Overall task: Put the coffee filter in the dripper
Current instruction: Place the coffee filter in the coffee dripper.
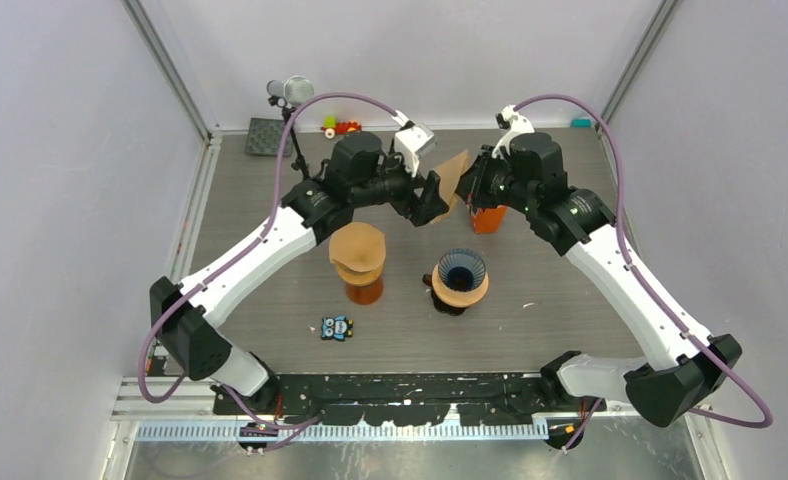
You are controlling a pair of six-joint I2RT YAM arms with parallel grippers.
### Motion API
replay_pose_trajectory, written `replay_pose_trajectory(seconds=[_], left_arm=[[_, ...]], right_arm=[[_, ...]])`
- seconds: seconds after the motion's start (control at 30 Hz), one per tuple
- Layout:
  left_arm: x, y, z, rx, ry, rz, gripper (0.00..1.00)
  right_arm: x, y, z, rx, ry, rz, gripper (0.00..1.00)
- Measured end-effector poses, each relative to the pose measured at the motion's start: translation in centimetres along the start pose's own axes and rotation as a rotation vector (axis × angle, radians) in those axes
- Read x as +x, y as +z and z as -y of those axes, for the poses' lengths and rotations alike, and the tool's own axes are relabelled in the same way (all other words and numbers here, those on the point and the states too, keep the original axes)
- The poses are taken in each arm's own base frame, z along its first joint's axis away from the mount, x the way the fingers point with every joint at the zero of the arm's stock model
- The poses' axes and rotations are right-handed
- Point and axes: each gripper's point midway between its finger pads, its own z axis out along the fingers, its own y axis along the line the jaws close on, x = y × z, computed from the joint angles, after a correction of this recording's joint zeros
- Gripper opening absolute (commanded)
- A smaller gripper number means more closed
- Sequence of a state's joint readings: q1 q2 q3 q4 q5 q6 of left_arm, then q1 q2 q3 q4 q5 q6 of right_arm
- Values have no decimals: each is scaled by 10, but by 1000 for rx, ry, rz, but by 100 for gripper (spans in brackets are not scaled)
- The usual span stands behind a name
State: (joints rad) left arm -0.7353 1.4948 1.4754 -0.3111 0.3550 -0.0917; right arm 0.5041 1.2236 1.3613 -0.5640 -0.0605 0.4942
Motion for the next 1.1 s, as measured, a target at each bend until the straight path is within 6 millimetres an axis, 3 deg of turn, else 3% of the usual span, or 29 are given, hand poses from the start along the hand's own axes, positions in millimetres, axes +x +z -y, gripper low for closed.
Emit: replay_pose_trajectory(seconds=[0.27, 0.63, 1.1], left_arm=[[-5, 13, 6, -33, 60, -22, 64], [5, 24, -7, -96, 61, -64, 57], [6, 25, -11, -119, 61, -70, 46]], right_arm=[[4, 12, 5, 18, 49, -16, 0], [7, 15, 6, 14, 65, -19, 0], [19, 22, 15, 30, 69, -41, 0]])
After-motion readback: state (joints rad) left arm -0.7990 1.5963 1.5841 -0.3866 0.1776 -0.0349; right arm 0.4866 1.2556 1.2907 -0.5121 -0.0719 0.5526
